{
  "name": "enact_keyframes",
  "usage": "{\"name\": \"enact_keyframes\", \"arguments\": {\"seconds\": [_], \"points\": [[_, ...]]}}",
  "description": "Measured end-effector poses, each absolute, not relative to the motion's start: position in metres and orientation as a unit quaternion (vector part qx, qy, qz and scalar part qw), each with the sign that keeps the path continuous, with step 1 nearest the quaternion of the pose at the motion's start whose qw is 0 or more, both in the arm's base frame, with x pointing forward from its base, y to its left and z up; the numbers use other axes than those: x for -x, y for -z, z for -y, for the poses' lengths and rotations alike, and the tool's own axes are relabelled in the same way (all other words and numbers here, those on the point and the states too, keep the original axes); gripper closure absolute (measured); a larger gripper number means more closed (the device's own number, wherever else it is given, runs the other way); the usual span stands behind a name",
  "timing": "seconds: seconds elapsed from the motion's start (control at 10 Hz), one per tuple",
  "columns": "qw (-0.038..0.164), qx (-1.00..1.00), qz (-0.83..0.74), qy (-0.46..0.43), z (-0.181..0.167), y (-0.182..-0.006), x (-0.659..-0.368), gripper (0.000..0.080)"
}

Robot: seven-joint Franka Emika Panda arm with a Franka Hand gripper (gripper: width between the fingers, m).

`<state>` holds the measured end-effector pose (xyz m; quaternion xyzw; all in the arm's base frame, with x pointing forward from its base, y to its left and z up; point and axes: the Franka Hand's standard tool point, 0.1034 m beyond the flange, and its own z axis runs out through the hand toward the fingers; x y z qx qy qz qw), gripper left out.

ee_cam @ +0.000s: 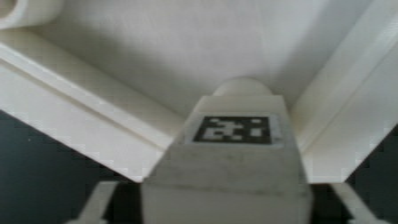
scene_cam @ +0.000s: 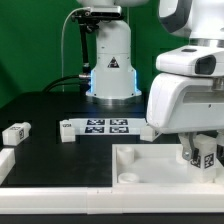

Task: Assemble one leg

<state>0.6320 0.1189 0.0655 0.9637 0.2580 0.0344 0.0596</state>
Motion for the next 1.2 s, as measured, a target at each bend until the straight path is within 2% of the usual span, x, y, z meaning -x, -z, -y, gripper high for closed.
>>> {"name": "enact_keyframes", "arguments": {"seconds": [0.4,0.7,1.1,1.2], "points": [[0.056,-0.980,-0.187,-0.040,-0.119,-0.065,-0.633,0.0507],[0.046,-0.997,0.002,-0.060,-0.124,-0.065,-0.634,0.0506],[0.017,-0.940,0.335,-0.064,-0.120,-0.064,-0.634,0.0506],[0.010,-0.930,0.362,-0.061,-0.116,-0.063,-0.634,0.0506]]}}
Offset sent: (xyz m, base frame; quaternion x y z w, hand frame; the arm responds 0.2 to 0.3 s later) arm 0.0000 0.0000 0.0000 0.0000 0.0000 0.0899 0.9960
